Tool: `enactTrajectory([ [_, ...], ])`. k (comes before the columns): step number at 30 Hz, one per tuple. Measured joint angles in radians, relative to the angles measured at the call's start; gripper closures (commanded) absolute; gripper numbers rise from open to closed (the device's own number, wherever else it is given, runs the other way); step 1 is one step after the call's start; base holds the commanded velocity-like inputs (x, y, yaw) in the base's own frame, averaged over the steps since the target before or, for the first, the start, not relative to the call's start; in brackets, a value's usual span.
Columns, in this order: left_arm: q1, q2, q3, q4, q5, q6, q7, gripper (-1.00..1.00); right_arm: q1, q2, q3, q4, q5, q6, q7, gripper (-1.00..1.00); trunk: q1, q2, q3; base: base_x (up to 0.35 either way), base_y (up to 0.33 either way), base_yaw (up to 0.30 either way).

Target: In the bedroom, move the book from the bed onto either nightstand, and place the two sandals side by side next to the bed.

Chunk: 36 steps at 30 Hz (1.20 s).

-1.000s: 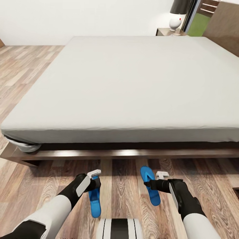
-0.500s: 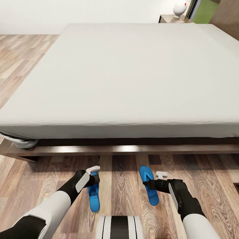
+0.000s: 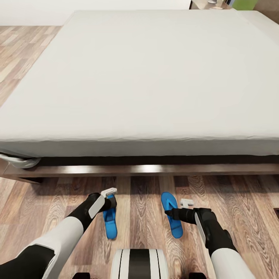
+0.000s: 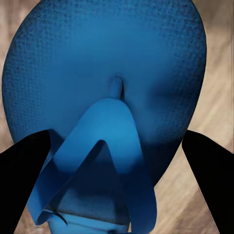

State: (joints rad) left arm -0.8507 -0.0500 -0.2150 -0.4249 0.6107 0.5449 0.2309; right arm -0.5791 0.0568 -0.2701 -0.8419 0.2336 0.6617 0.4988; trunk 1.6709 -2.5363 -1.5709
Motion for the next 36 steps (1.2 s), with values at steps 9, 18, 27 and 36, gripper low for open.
enactTrajectory([
  [9, -0.024, 0.0, -0.004, -0.001, -0.002, -0.036, -0.003, 1.0, 0.001, 0.001, -0.001, 0.0, -0.001, -0.001, -0.001, 1.0, 0.0, 0.0, -0.004, 0.0, 0.0, 0.0],
  [18, -0.026, -0.001, -0.027, 0.008, -0.051, -0.111, -0.016, 1.0, 0.001, 0.002, -0.001, 0.0, -0.001, -0.001, -0.001, 1.0, 0.0, 0.0, -0.004, 0.0, 0.0, 0.0],
  [27, -0.025, -0.002, -0.029, 0.009, -0.058, -0.116, -0.019, 1.0, 0.003, 0.001, 0.0, -0.005, 0.0, -0.001, 0.001, 1.0, 0.0, 0.0, -0.004, 0.0, 0.0, 0.0],
  [36, -0.022, -0.001, -0.028, 0.009, -0.055, -0.122, -0.017, 1.0, 0.007, 0.002, 0.001, -0.013, 0.0, -0.001, 0.002, 1.0, -0.001, 0.0, -0.004, 0.0, 0.0, 0.0],
])
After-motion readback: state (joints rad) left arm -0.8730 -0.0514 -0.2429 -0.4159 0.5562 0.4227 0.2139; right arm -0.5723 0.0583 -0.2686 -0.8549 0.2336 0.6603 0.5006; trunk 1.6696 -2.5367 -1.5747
